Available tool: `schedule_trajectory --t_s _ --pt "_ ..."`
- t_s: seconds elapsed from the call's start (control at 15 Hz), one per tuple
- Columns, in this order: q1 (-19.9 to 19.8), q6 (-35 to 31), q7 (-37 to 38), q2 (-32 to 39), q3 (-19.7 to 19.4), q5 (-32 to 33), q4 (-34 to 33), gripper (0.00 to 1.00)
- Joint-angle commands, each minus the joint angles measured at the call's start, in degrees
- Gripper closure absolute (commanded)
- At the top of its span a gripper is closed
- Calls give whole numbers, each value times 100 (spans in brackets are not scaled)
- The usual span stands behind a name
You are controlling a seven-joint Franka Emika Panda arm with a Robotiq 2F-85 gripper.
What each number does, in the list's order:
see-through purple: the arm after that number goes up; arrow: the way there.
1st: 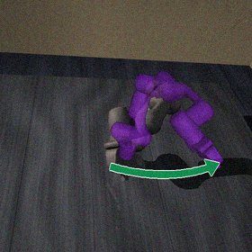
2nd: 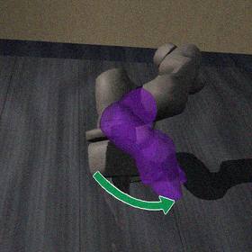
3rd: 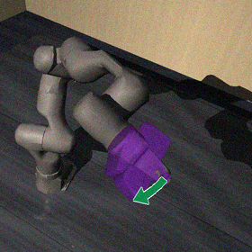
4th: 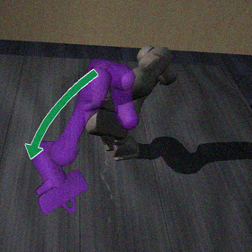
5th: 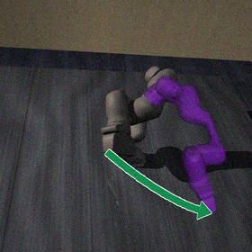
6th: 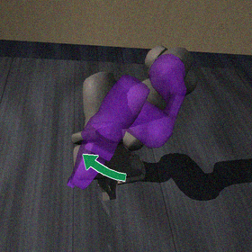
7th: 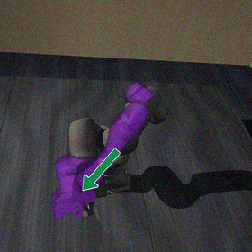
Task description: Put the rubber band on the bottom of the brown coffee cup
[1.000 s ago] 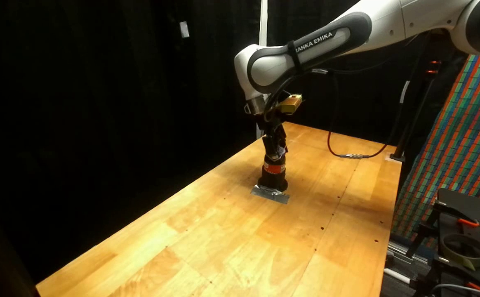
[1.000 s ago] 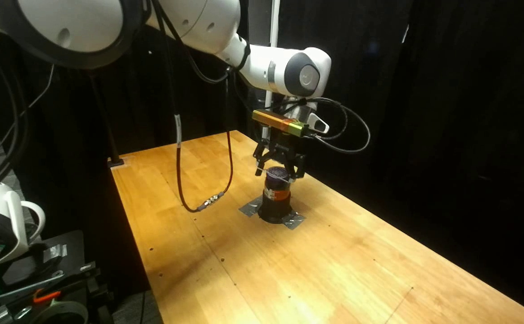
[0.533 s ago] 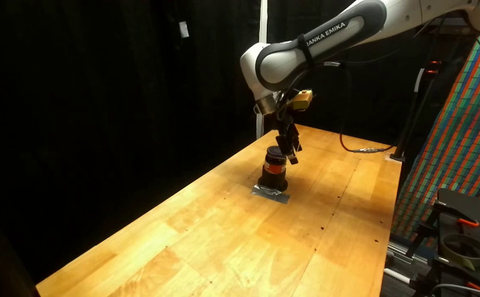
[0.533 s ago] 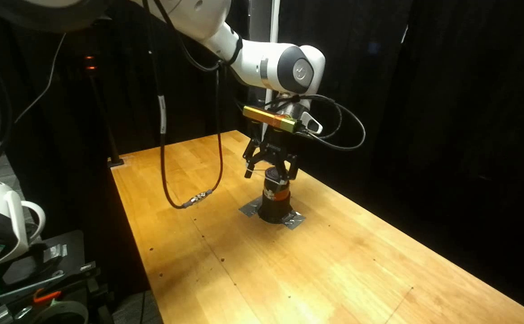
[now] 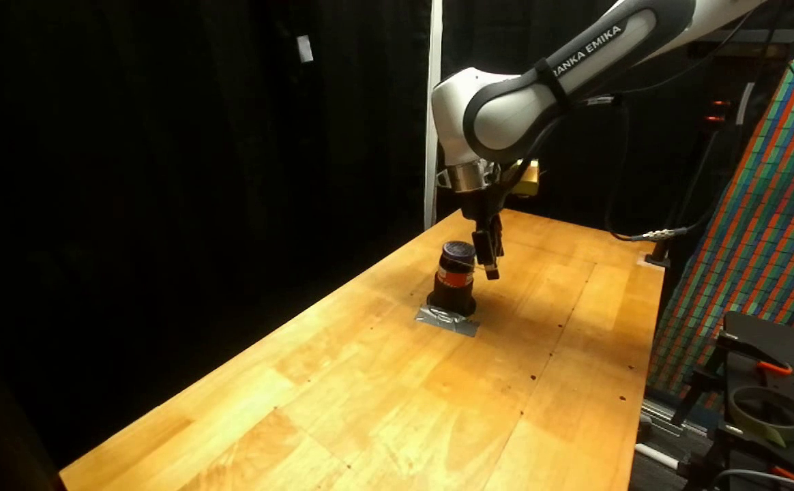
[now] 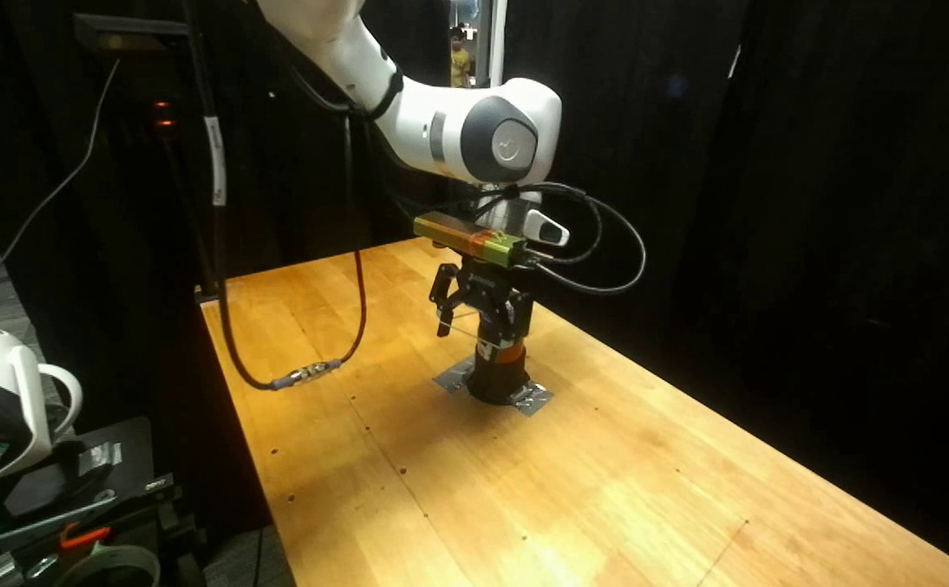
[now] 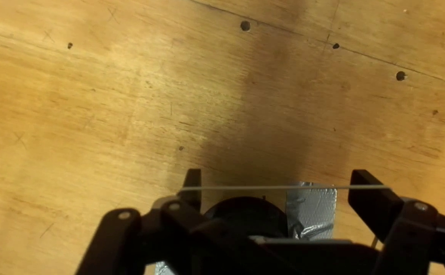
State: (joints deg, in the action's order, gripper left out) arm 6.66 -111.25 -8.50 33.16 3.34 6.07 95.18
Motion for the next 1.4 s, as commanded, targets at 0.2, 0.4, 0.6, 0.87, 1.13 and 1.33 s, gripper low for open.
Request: schedule_trajectory --t_s 0.2,0.4,0.6,0.87,1.13,1.33 --pt "4 -2600 178 -1200 -38 598 2235 34" --pt "-18 -3846 306 -1603 -70 753 3107 58" --pt "-11 -5269 473 -2003 -189 929 4015 81" --pt "178 -7304 835 -2223 -645 1313 4973 94" --pt "971 -9279 490 -1914 -1758 1010 5550 88" --pt "1241 -10684 201 -1541 -1852 301 5839 88"
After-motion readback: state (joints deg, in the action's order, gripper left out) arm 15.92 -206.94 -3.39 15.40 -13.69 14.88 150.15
